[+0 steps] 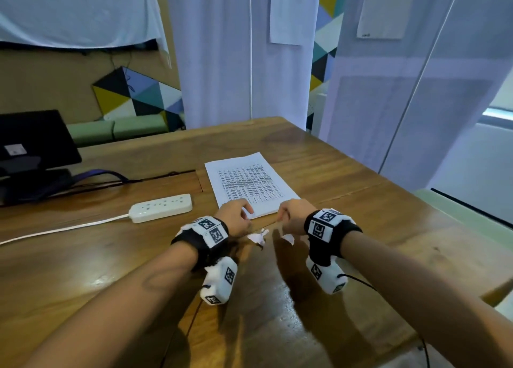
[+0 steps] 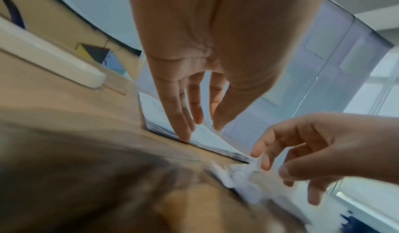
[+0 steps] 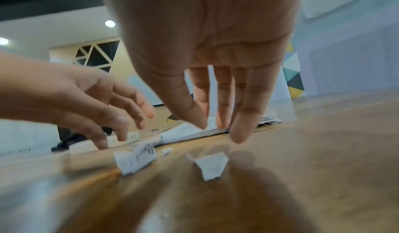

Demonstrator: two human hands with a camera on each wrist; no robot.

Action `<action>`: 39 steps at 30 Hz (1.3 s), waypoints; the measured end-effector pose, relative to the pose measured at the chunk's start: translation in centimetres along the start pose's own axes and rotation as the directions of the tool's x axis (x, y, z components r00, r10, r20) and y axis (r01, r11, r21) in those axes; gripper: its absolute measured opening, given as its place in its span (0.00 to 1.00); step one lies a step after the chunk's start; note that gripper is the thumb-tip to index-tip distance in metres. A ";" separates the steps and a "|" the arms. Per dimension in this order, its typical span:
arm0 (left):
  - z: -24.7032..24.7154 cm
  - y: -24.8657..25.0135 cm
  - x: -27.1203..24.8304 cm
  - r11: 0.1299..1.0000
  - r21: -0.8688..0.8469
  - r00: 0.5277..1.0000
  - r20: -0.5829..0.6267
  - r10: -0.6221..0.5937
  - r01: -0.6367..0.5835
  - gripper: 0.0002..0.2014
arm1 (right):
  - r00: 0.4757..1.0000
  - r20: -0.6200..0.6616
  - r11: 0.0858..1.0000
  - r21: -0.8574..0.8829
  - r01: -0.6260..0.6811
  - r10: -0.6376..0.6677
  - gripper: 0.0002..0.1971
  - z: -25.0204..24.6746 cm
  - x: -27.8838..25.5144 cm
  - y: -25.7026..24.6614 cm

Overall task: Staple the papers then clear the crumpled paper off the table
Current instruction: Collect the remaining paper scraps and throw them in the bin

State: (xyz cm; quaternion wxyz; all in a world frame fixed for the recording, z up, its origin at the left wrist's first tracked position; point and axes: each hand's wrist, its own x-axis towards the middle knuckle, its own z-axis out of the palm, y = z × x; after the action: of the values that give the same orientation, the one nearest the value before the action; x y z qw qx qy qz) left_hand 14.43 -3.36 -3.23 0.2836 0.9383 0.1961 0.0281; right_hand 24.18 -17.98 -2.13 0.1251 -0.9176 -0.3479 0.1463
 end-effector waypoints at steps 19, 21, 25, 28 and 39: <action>1.5 0.0 -1.2 0.982 0.163 0.980 0.192 0.061 -0.093 0.13 | 0.991 0.019 0.986 -0.108 0.131 -0.130 0.21 0.2 -3.2 2.1; 1.6 0.6 -1.1 0.979 0.166 0.974 0.210 0.083 -0.119 0.14 | 0.997 0.045 0.980 -0.186 0.063 -0.056 0.24 0.4 -2.7 2.7; 1.7 1.2 -1.4 0.979 0.133 0.958 0.263 0.117 -0.156 0.19 | 0.981 0.191 0.960 -0.268 0.082 -0.031 0.26 1.7 -2.6 1.8; 1.4 0.8 -2.2 0.984 0.123 0.953 0.292 0.086 -0.127 0.22 | 0.960 0.250 0.948 -0.256 0.188 -0.123 0.27 2.5 -3.2 0.5; 2.2 1.3 -3.3 0.992 0.094 0.958 0.281 0.056 -0.085 0.25 | 0.984 0.163 0.996 0.050 0.068 -0.076 0.25 1.8 -3.1 0.5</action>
State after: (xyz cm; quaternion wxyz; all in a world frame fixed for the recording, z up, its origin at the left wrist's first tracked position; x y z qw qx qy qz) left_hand 12.23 -6.78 -4.14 0.2572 0.9530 0.1220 -0.1041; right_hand 21.61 -20.15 -3.42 0.1214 -0.8862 -0.3866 0.2246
